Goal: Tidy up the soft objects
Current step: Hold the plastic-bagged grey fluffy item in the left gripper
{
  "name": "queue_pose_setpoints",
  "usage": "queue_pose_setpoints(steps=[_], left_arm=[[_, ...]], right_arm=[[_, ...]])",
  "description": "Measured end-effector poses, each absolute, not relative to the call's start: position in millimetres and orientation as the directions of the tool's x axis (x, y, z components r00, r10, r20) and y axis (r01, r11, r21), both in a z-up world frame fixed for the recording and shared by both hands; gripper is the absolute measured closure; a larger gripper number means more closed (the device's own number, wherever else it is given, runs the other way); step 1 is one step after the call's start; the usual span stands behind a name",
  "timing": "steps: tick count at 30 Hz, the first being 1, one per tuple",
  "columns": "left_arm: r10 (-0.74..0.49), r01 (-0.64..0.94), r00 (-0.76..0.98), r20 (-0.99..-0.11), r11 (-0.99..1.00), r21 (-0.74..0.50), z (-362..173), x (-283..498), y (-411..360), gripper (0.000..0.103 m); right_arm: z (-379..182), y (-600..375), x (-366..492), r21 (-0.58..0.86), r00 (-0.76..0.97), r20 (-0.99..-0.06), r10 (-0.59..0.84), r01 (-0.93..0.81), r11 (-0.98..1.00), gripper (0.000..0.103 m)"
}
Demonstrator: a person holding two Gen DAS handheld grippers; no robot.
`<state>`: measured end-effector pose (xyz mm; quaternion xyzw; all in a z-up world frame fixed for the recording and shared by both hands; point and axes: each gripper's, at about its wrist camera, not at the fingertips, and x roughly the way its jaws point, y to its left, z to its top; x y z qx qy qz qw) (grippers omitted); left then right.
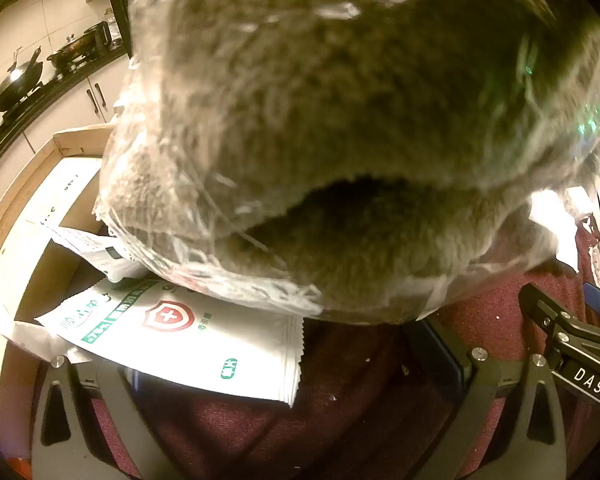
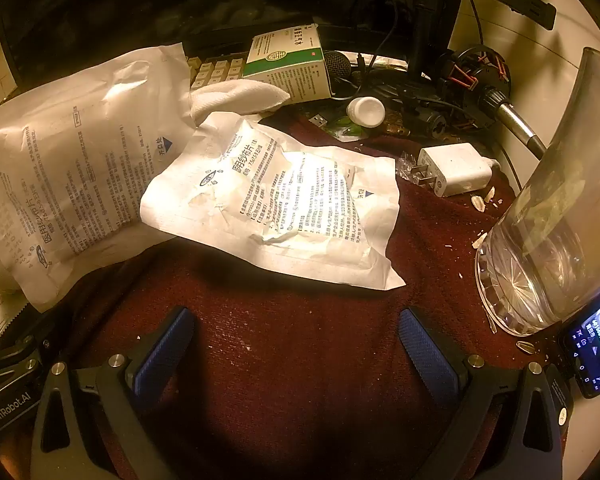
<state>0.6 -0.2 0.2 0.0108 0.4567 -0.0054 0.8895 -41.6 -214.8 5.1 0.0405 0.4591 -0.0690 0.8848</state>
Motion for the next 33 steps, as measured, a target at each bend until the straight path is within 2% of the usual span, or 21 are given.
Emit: queue_pose_setpoints(steps=[25,33], left_arm=[[0.003,0.017,0.584,-0.811,1.0,0.016,-0.3,0.6,-3.2,0.0],[-0.068,0.059,0.572,-0.818,0.997,-0.041,-0.6,0.5,-6.8,0.0]], right_arm=[[4.6,-215.6,-42.5,0.008,0.572,-0.816,-0.085,0.159,0.987,0.0],[4.3,-215.1,-40.8,0.006,0.572,-0.816,-0.086,0.156,0.988,0.0]])
